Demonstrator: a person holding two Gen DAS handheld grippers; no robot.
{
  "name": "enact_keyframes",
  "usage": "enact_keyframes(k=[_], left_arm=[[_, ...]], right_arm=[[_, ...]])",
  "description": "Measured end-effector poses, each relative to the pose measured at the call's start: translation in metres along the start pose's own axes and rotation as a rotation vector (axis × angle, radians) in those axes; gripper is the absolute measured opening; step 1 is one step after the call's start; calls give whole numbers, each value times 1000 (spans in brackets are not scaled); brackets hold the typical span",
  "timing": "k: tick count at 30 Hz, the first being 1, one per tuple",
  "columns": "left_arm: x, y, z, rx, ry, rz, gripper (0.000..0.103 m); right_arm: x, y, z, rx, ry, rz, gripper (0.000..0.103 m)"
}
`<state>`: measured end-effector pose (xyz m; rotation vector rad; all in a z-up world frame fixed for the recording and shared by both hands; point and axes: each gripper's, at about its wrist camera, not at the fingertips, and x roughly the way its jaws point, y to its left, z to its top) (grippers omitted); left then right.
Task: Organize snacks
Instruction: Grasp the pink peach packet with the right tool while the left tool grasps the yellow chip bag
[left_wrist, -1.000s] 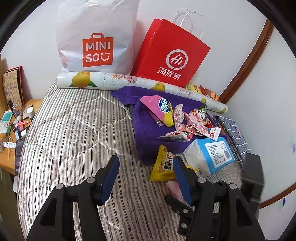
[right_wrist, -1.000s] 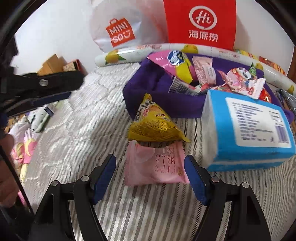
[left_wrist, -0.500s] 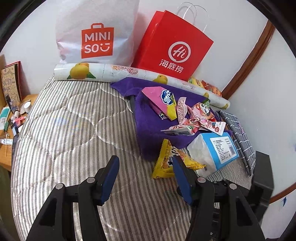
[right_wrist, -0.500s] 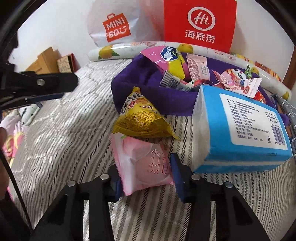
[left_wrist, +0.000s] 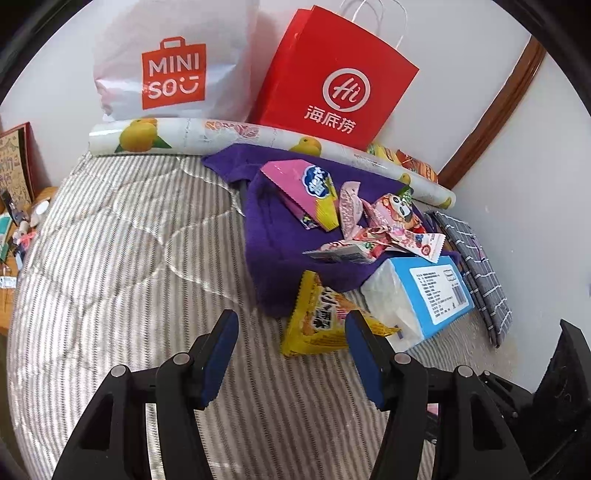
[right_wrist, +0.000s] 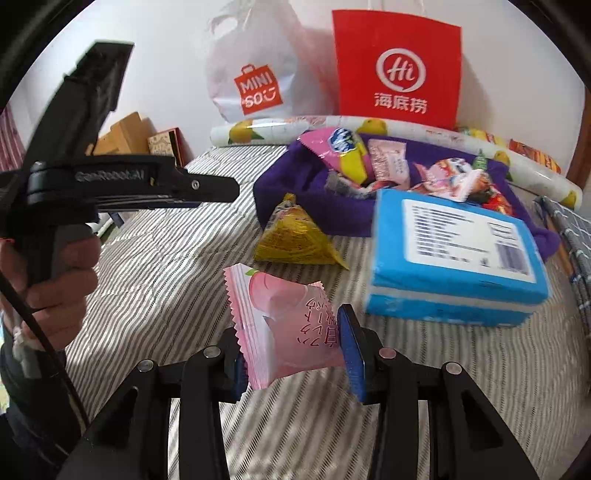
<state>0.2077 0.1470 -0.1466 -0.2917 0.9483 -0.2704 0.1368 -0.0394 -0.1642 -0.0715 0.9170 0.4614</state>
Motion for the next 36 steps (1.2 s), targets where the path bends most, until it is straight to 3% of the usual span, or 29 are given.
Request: enact_keyframes(k=[8, 12, 17, 24, 30, 36], left_arm=[[15, -27, 4, 36, 26, -36, 64], [27, -33, 10, 2, 45, -50, 66], [51, -34, 11, -37, 108, -1, 66], [68, -50, -3, 55, 184, 69, 67], [75, -53, -5, 49, 173, 112, 67], [66, -56, -14, 56, 144, 123, 55]], right_arm=[[-27, -34, -16, 30, -34, -20, 42], [-34, -51, -23, 50, -39, -28, 42], [-36, -74, -29, 95, -29, -42, 42], [-43, -100, -34, 143, -41, -64, 42], [-47, -114, -38, 179, -51, -63, 42], [-57, -120, -44, 185, -61, -70, 42]])
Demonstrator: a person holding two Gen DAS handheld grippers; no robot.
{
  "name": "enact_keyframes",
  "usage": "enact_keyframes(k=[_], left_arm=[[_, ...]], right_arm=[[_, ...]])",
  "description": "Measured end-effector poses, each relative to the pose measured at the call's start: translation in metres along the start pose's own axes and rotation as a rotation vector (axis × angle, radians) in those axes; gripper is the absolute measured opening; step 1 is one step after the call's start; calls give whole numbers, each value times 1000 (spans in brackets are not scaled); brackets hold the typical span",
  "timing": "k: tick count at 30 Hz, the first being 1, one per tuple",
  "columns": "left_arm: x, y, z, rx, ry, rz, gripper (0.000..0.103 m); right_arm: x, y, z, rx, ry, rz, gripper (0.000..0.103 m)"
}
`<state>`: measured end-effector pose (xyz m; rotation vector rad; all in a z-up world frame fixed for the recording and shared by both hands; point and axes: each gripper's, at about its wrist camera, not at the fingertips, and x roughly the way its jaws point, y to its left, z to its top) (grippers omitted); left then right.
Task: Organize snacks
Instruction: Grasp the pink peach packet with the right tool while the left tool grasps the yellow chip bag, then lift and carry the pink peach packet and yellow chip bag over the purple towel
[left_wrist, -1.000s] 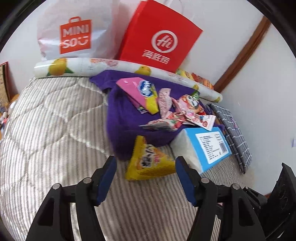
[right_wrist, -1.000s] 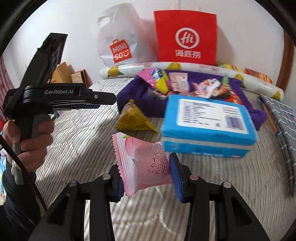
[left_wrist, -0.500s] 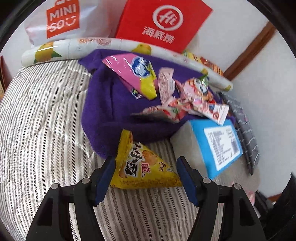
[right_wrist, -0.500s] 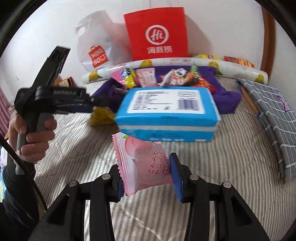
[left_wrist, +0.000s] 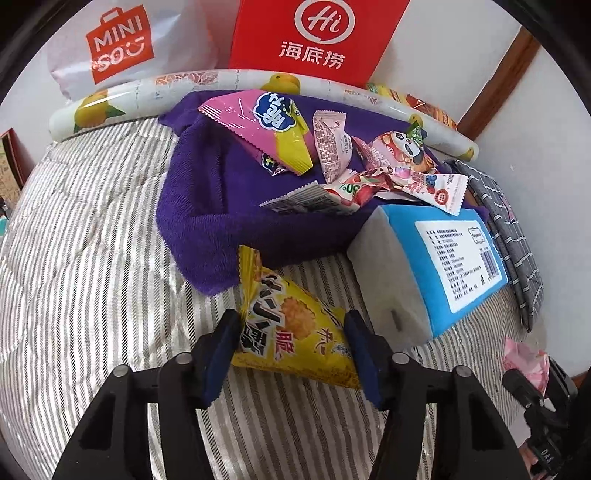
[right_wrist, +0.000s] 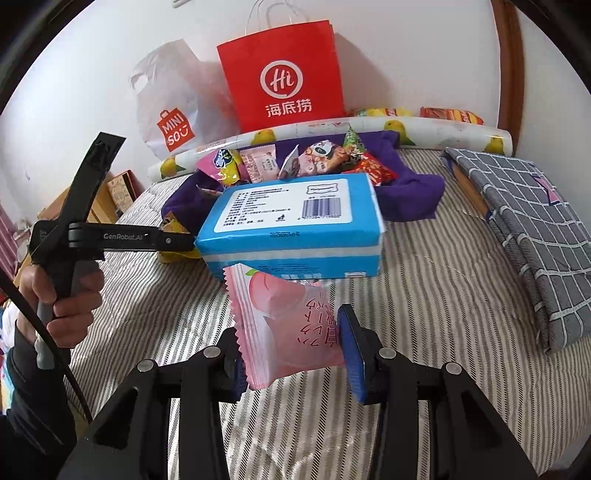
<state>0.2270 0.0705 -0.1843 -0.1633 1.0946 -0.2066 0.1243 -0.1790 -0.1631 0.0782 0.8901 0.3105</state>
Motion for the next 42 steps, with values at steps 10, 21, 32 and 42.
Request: enact_keyframes(k=[10, 21, 32, 42], left_arm=[[-41, -1, -18, -22, -73, -7, 54], [-95, -27, -23, -7, -164, -68, 54], [-139, -55, -23, 31, -235, -89, 54], [-165, -63, -24, 38, -269, -103, 54]], right_arm=[[-19, -8, -2, 32, -26, 0, 42], [-59, -14, 18, 41, -85, -78, 42], [-93, -3, 41, 12, -166, -140, 42], [-116, 3, 52, 28, -216, -126, 42]])
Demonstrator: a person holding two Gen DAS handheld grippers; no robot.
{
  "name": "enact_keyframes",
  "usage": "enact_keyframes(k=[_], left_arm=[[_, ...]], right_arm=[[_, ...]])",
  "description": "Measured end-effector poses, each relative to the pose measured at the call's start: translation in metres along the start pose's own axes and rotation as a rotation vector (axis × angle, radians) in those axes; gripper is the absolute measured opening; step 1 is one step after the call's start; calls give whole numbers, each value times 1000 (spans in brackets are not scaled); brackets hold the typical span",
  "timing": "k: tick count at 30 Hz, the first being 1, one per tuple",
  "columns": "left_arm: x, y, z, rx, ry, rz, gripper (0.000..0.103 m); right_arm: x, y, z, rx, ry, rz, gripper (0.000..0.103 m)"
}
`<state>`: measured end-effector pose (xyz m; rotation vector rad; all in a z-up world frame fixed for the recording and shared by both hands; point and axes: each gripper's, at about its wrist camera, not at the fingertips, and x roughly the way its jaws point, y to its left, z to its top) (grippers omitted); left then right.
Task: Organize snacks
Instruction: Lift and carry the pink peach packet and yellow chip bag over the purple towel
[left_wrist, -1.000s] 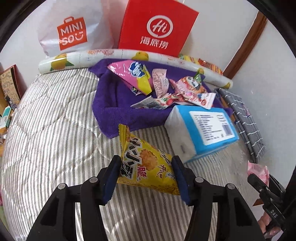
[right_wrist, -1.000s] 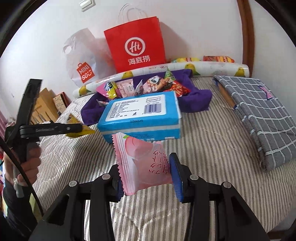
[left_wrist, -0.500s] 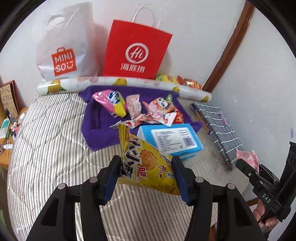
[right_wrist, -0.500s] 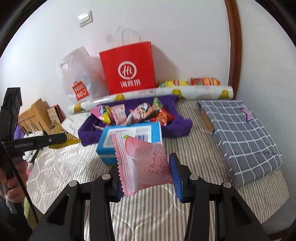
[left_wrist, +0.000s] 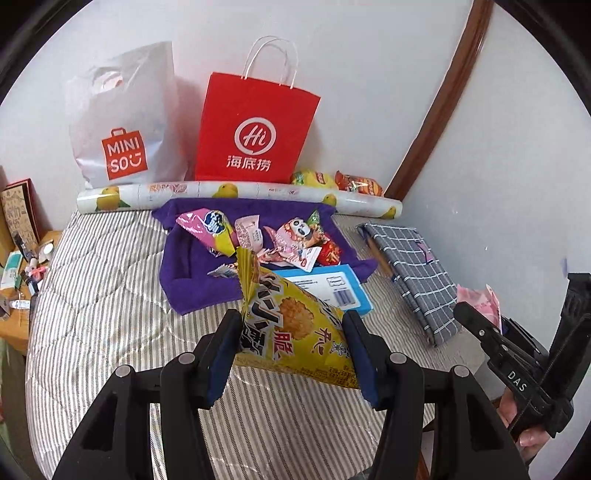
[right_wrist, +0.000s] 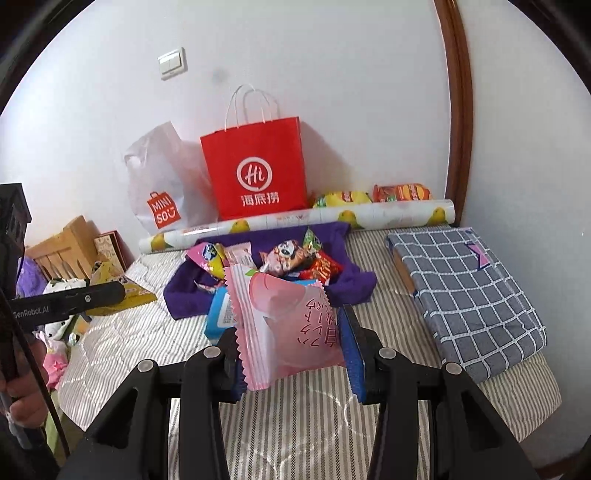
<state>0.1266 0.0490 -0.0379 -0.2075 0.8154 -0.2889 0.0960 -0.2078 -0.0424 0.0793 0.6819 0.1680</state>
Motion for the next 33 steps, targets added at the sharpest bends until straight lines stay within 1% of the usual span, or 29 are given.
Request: enact_keyframes(k=[6, 15, 24, 27, 33], left_arm=[[-5, -6, 2, 8, -9, -28, 54], [-2, -6, 0, 25, 1, -67, 54], [1, -2, -3, 36, 20, -89, 54], [0, -1, -3, 41, 22, -95, 54], [-1, 4, -3, 63, 28, -103, 54]], right_arm=[[-4, 1, 7, 15, 4, -6, 42], [-6, 2, 4, 30, 7, -18, 42], [-16, 13, 5, 53, -14, -33, 42], [-18, 14, 5, 69, -17, -24, 42], [-14, 22, 3, 77, -14, -33, 42]])
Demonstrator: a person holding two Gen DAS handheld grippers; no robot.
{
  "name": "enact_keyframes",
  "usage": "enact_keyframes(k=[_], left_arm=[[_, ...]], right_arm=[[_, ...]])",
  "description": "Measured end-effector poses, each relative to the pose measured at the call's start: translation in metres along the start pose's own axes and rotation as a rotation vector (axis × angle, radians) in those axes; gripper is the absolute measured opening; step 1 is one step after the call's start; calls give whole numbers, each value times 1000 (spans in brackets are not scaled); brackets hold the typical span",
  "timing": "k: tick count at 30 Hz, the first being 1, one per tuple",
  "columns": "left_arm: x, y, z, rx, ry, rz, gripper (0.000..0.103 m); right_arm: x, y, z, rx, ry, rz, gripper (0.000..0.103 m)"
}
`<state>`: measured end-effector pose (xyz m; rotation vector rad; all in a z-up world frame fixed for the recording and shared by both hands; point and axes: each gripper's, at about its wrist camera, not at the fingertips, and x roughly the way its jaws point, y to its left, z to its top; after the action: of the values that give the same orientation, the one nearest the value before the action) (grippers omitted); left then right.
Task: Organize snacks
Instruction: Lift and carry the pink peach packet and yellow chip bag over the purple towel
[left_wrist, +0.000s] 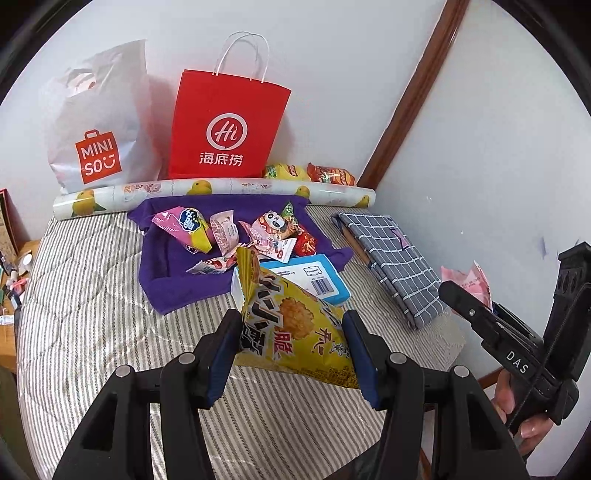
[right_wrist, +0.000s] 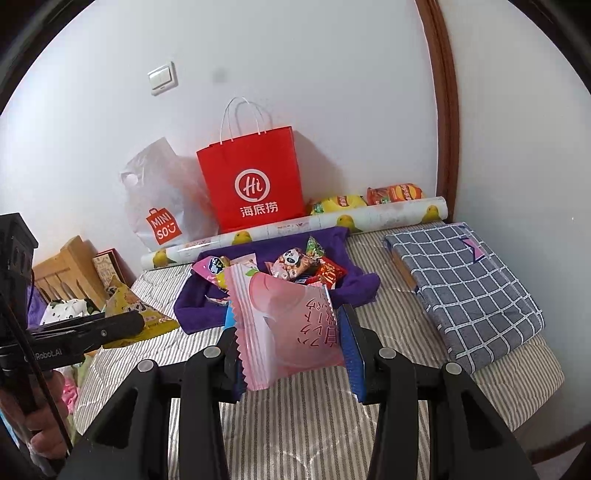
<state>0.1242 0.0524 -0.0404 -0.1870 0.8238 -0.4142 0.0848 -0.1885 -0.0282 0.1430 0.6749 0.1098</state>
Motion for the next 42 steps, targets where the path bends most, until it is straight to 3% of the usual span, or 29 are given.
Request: enact_keyframes(k=[19, 28, 42], left_arm=[[18, 20, 22, 31, 37, -26, 54], [27, 12, 41, 23, 9, -20, 54], [61, 27, 77, -24, 8, 53, 54]], right_arm=[[23, 25, 3, 5, 6, -16, 42], [29, 24, 21, -26, -5, -6, 42], [97, 14, 51, -60, 41, 62, 42]])
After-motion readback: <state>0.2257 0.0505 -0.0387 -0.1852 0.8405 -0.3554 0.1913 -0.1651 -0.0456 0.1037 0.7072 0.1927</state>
